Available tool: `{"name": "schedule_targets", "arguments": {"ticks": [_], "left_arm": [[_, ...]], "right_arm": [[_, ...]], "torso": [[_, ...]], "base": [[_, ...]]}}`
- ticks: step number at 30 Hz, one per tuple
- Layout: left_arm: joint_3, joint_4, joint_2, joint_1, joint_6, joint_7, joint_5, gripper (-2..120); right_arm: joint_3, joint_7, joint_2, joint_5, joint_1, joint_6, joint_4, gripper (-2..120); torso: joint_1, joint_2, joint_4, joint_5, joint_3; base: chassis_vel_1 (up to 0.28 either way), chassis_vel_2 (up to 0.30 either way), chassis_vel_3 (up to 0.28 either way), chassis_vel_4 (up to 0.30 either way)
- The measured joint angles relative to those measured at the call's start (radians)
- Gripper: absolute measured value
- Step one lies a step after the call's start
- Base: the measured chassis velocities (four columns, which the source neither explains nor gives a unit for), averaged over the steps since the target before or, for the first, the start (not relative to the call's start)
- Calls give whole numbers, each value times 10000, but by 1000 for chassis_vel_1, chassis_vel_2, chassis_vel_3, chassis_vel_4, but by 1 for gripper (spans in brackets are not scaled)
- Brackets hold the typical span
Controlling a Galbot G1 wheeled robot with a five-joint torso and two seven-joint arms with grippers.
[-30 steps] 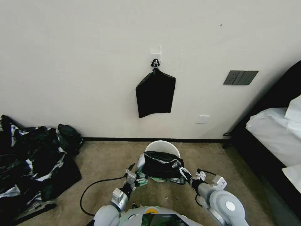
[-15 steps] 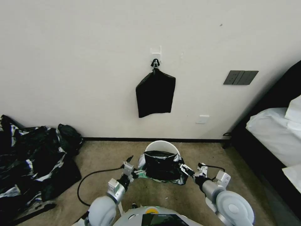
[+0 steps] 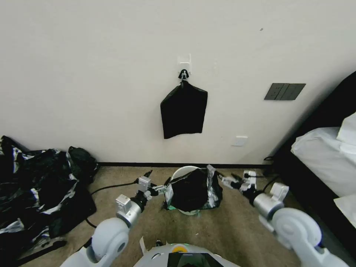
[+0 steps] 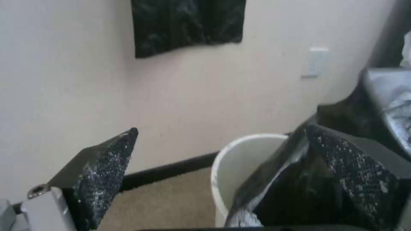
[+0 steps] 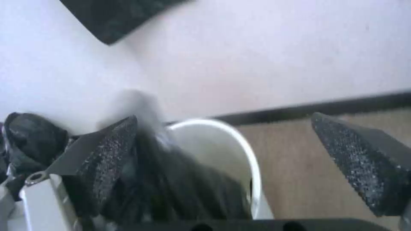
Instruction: Place a trash bag onto the trash bin.
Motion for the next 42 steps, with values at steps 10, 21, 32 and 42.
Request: {"name": "schedule_targets", "arguments": {"ticks": [10,21,32,42], "left_arm": [[-155,-209,37,105,41,-5,-74,100],[-1501,-751,-363,459,285,-520,-1118,100],[-2115,-1263,-649,572,814,-914,-2080,100],[-2730,-1619,-773,826,825,-906,-2109,100]], "right_arm": [[214,-605,309,30,-457,-18,272,100],[-657,-4453,-1203,-2008,2495,29,-1670,100],[-4452,-5990,-2311,-3838,6983,-64,-5152,100],[-9660,-6212,-1809,-4244,11238,-990,-8260,100]], "torso": [[-1,0,-8,-1,0],[-1,0,-1,-1,0],[0,-1,-2,1,1],[1,-1,0,-1,1]], "base": [[0,0,0,0],[0,0,0,0],[0,0,0,0],[0,0,0,0]]}}
